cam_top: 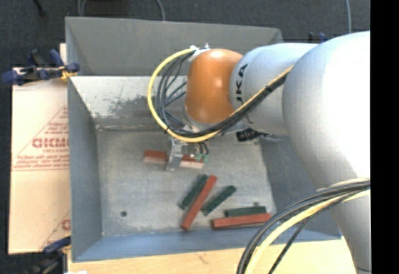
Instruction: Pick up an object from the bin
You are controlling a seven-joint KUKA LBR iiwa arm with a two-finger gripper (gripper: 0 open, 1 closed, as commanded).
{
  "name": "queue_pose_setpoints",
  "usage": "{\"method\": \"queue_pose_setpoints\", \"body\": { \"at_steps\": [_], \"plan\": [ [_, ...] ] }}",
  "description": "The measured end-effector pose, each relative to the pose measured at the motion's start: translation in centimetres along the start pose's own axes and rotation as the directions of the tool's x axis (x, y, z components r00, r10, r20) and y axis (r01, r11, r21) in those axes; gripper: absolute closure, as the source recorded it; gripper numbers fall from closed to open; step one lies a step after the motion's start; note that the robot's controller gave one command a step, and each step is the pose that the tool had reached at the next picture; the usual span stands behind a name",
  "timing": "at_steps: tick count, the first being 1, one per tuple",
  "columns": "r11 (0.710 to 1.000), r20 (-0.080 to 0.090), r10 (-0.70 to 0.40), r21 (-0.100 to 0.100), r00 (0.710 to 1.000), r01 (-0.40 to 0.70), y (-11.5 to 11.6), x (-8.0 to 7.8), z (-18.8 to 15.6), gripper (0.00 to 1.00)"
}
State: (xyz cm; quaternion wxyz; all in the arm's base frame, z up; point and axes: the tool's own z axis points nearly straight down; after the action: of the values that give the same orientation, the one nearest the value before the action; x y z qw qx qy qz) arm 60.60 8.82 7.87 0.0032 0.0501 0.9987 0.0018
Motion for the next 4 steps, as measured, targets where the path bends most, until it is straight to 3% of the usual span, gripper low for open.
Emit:
{"method": "queue_pose_setpoints", "body": {
  "at_steps": [1, 2, 3, 4],
  "plan": [
    [1.000, 0.003, -0.019, 0.000, 1.000, 0.019, 0.6, -0.7, -19.7, 1.00],
    [1.000, -0.001, -0.019, 0.001, 1.000, 0.019, 0.6, -0.7, -19.4, 1.00],
    [0.983, -0.002, -0.182, 0.004, 0.983, 0.182, 3.8, -0.1, -8.9, 0.00],
    [0.983, -0.004, -0.183, 0.003, 0.983, 0.183, 3.9, 0.0, -8.7, 0.00]
  ]
}}
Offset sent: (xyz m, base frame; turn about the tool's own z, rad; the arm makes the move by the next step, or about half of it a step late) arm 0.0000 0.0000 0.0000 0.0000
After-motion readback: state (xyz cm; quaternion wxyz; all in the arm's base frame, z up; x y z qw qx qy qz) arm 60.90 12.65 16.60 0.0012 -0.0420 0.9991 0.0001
